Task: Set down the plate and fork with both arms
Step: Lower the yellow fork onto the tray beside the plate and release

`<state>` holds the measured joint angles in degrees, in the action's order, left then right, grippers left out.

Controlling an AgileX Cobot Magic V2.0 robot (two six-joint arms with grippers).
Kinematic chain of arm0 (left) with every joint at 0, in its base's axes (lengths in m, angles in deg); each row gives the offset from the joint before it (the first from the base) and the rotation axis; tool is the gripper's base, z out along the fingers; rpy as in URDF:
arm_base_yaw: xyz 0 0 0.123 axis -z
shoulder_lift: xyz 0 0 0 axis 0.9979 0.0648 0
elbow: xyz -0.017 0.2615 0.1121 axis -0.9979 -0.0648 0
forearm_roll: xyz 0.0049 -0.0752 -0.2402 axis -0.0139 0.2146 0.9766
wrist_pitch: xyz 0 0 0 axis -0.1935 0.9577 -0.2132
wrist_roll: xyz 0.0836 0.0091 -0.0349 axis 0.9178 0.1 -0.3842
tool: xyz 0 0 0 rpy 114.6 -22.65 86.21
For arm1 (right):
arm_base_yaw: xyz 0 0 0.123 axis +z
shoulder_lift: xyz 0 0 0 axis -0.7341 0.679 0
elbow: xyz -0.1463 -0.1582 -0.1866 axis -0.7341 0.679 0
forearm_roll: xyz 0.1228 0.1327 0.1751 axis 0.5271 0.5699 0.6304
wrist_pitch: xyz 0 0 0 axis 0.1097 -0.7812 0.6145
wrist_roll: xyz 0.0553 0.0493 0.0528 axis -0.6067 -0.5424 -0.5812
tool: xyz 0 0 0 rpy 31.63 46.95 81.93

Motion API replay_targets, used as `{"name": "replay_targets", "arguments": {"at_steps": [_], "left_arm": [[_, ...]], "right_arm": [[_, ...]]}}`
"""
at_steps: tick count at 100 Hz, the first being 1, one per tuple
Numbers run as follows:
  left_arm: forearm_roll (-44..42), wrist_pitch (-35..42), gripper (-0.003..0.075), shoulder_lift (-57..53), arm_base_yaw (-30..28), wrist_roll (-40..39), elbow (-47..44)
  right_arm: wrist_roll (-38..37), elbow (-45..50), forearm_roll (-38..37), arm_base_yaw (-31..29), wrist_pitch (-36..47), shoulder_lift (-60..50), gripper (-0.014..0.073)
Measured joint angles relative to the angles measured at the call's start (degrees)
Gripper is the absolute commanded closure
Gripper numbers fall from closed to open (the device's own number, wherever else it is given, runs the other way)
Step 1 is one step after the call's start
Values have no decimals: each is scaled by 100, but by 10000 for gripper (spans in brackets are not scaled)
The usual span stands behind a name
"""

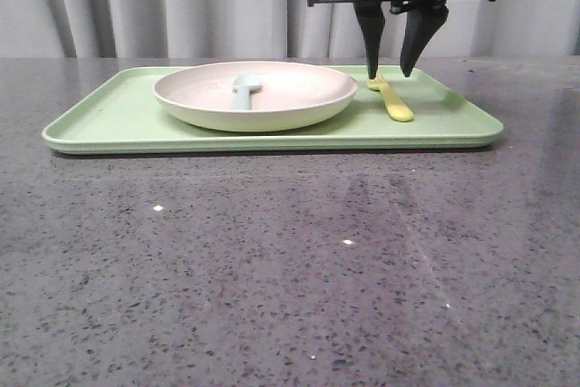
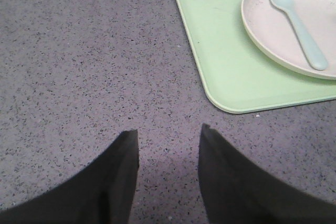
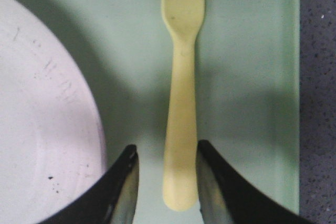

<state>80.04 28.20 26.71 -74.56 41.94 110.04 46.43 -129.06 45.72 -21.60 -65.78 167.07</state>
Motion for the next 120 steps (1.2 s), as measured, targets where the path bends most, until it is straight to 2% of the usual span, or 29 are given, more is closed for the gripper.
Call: {"name": "replay_targets", "arguments": {"at_steps": [18,38,59,81,93,113,120], "left_arm": [[0,39,441,-2,0,0,0],[0,181,441,-171,0,0,0],[0,189,442,-422,0,0,0],[0,189,444,-639,0,0,-12],[0,176,486,-797,0,0,-103],[0,176,603,-1084,0,0,-298],[0,176,643,-1171,0,0,-361]], "right_arm": [[0,2,-22,12,0,-15,305],[0,257,-131,207,0,-525,305],[0,954,-143,410,12,-1518,305],[11,2055,-220,410,454,-2719,305],[11,2882,-233,410,875,-3494,305],[19,4279,-377,410,1594,-4751,308],[19,4756,-451,410,1845,-5208,336]]}}
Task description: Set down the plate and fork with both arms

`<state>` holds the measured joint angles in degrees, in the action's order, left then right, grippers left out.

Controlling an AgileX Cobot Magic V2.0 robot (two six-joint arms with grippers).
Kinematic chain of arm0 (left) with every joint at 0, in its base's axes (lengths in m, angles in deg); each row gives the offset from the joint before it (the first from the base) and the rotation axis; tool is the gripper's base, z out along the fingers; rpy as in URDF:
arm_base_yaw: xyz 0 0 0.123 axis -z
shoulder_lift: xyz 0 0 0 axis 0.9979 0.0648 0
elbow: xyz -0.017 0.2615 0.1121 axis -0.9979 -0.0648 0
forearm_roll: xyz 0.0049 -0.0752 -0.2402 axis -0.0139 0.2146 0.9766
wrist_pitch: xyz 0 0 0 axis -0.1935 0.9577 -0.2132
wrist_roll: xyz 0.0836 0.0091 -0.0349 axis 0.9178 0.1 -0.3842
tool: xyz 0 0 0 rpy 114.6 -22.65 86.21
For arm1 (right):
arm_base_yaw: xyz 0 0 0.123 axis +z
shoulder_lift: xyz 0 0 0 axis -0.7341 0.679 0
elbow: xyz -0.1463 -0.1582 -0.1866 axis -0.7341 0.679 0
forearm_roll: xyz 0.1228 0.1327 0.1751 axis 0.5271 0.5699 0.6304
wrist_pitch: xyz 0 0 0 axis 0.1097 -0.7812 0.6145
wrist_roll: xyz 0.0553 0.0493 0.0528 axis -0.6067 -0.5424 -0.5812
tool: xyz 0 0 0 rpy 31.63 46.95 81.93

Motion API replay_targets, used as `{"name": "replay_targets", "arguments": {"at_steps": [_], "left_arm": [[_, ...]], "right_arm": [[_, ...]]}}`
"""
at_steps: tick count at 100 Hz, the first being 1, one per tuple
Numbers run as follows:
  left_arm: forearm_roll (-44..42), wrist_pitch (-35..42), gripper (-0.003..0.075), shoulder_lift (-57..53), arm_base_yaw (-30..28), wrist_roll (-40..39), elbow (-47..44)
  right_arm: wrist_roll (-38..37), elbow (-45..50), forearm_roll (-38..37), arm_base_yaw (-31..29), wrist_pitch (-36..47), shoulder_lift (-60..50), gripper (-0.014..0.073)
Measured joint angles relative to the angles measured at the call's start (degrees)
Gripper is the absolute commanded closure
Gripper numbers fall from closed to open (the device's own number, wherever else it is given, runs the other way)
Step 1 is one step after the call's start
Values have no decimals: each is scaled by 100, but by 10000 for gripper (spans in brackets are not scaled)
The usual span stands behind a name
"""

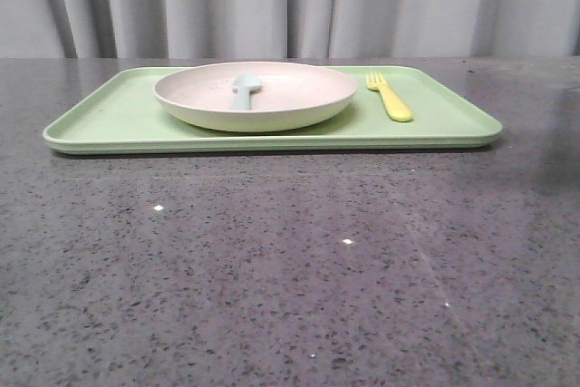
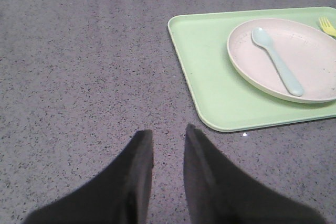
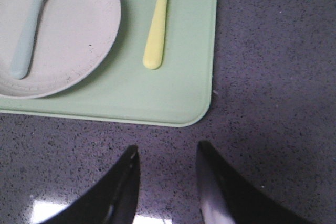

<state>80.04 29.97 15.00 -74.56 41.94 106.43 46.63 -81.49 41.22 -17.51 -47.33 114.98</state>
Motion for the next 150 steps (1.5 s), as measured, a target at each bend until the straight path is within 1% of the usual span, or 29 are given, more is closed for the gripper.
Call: {"name": "replay_targets", "arguments": {"at_steps": [10,21,28,60,74,87,100,150], "left_arm": [[0,0,691,-119,0,0,-92],[11,0,742,-255,0,0,-189],[31,0,741,-340,0,0,-269],[103,0,741,-914,0,-10,-695],[113,0,741,-1213,0,-10,-874],[113,0,741,-1395,0,-10,-923],[113,0,741,-1416,0,-10,-923],[113,0,741,-1416,0,-10,-932]], "right_arm": [[0,668,-55,0,345,-684,437],[0,1391,-92,0,696,-1368,586],[0,1800,-92,0,838,-1789,666],[0,3270,-115,0,1130,-3692,659],[0,3708,-225,0,1285,-4468,661],[0,3919,-293,0,1382,-5036,661],[0,3978,-317,0,1417,-5248,661],[4,3981,-329,0,1439,-5258,661]]}}
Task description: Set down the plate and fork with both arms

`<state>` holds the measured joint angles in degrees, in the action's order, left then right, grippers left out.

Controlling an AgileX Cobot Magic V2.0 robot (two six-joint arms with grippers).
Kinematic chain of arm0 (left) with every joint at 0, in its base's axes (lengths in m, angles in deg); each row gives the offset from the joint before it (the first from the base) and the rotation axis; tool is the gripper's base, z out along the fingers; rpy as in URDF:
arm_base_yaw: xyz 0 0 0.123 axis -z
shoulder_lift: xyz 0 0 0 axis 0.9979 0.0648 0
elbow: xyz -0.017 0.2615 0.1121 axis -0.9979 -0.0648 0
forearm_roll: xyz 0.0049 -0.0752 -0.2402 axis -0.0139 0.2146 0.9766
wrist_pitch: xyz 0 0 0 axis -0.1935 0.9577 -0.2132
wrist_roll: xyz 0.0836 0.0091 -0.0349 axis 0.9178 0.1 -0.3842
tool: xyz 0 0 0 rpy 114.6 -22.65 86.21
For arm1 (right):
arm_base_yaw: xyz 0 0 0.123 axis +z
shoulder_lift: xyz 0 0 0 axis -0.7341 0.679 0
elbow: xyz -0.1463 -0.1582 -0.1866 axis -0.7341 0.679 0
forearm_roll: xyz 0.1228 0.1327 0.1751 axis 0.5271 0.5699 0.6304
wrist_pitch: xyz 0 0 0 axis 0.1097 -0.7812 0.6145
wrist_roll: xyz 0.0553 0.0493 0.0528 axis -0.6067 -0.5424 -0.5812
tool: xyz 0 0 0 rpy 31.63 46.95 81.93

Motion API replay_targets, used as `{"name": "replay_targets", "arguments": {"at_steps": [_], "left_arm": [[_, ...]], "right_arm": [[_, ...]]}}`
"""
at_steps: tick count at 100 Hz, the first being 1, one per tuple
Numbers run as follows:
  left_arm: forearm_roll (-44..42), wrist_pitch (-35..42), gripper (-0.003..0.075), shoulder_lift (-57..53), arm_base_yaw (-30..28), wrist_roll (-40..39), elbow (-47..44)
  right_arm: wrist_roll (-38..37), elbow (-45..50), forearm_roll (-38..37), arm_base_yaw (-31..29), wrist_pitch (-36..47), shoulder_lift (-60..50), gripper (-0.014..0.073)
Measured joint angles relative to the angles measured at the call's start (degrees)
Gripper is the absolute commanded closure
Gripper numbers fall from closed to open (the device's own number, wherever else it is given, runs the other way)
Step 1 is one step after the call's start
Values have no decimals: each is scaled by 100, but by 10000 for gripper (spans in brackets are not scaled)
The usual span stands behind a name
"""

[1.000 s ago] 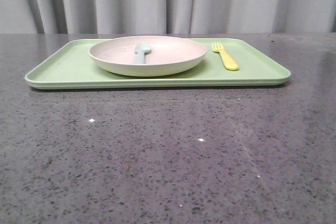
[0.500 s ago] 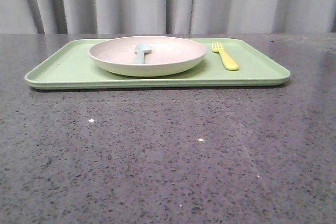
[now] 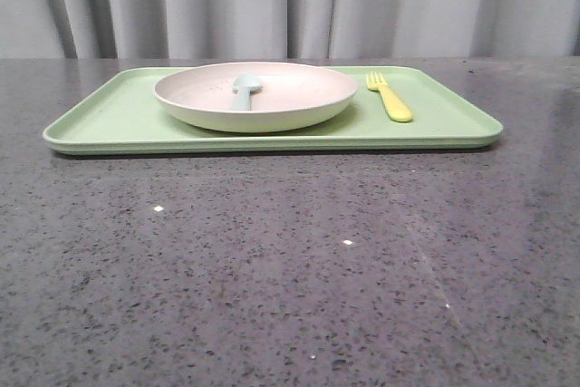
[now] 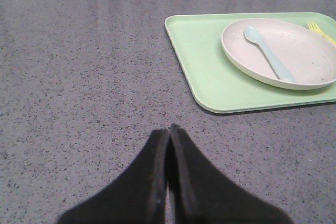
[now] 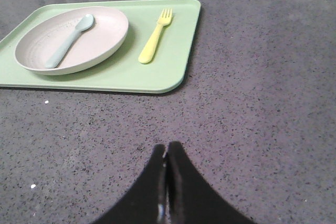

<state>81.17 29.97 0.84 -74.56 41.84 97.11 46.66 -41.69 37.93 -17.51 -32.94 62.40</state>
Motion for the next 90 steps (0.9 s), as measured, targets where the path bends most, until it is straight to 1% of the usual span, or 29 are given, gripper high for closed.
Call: {"name": "replay_targets", "arguments": {"at_steps": [32,43,62,73,81,90], "left_arm": [[0,0,741,0,0,0,0],[-282,0,741,0,0,0,0],[-435,159,741,-107,-14,0,-21],[-448,647,741,-284,-192,0,-276],[-436,1233,741,-416,-363,81,-569],[-195,2090,741,-644,-639,415,-1077]], "right_arm": [[10,0,0,0,0,0,661],[10,0,0,0,0,0,661],[10,0,0,0,0,0,661],[10,0,0,0,0,0,661],[10,0,-8,0,0,0,661],[10,0,-8,0,0,0,661]]}}
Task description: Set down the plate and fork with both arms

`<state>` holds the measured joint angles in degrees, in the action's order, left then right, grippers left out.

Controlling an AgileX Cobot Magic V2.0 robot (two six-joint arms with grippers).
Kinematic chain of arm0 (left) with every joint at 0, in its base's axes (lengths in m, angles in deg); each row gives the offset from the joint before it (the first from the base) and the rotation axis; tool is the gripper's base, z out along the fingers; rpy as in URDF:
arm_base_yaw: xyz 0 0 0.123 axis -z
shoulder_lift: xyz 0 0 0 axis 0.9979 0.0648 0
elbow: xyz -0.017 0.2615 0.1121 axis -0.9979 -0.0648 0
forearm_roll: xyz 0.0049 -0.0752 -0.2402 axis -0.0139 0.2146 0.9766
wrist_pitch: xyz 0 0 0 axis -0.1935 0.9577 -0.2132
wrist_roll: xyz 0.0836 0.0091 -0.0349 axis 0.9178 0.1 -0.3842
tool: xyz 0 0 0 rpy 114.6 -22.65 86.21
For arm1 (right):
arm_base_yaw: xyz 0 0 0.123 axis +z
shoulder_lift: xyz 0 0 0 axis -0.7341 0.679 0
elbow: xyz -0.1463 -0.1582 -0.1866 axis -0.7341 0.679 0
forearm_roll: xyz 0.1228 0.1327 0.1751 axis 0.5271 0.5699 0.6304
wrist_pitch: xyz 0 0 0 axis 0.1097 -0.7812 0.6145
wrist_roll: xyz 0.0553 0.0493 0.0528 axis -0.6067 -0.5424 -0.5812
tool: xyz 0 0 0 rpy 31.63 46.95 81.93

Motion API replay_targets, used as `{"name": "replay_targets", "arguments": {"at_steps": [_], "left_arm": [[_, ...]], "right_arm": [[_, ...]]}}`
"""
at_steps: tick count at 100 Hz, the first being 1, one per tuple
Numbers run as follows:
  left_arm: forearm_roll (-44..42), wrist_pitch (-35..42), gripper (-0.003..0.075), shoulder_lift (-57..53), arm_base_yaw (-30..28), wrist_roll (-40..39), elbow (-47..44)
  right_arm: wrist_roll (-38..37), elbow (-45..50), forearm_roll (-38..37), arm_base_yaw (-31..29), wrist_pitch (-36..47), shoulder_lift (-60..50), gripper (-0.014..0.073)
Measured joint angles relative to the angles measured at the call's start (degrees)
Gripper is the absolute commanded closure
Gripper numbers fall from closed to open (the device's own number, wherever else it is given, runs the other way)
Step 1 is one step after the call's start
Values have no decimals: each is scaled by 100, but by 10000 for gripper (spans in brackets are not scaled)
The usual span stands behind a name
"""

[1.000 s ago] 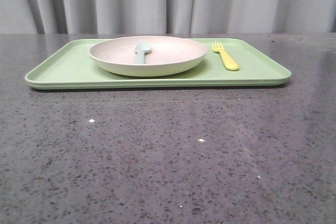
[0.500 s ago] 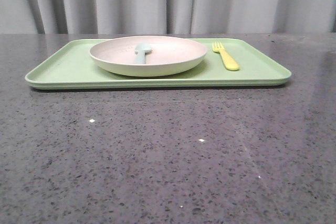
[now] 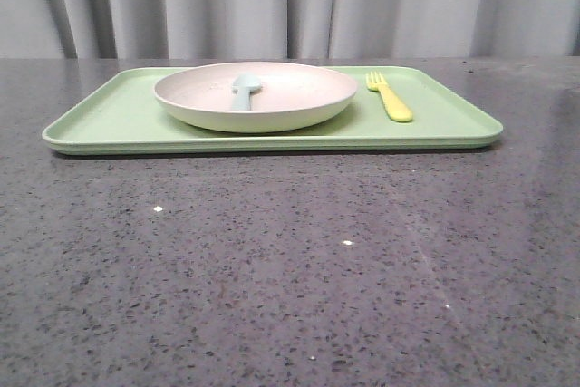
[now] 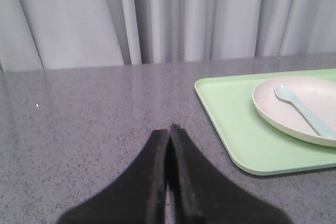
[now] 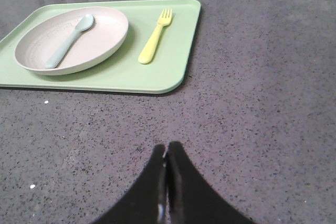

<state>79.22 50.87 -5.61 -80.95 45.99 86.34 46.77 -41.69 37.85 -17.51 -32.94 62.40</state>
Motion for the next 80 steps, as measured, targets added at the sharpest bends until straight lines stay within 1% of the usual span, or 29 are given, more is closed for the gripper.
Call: {"name": "replay_targets", "arguments": {"at_steps": [7,14,48,80], "left_arm": [[252,424,741,-158,-197,265,-353],[370,604,741,-305,-355,395,-660],[652,955,741,-991,-607,490,-1862],[814,966,741,-994,-739,490,-1913]], "right_arm": [[0,0,0,0,0,0,661],[0,0,0,0,0,0,661],[0,0,0,0,0,0,661],[0,0,0,0,12,0,661]]}}
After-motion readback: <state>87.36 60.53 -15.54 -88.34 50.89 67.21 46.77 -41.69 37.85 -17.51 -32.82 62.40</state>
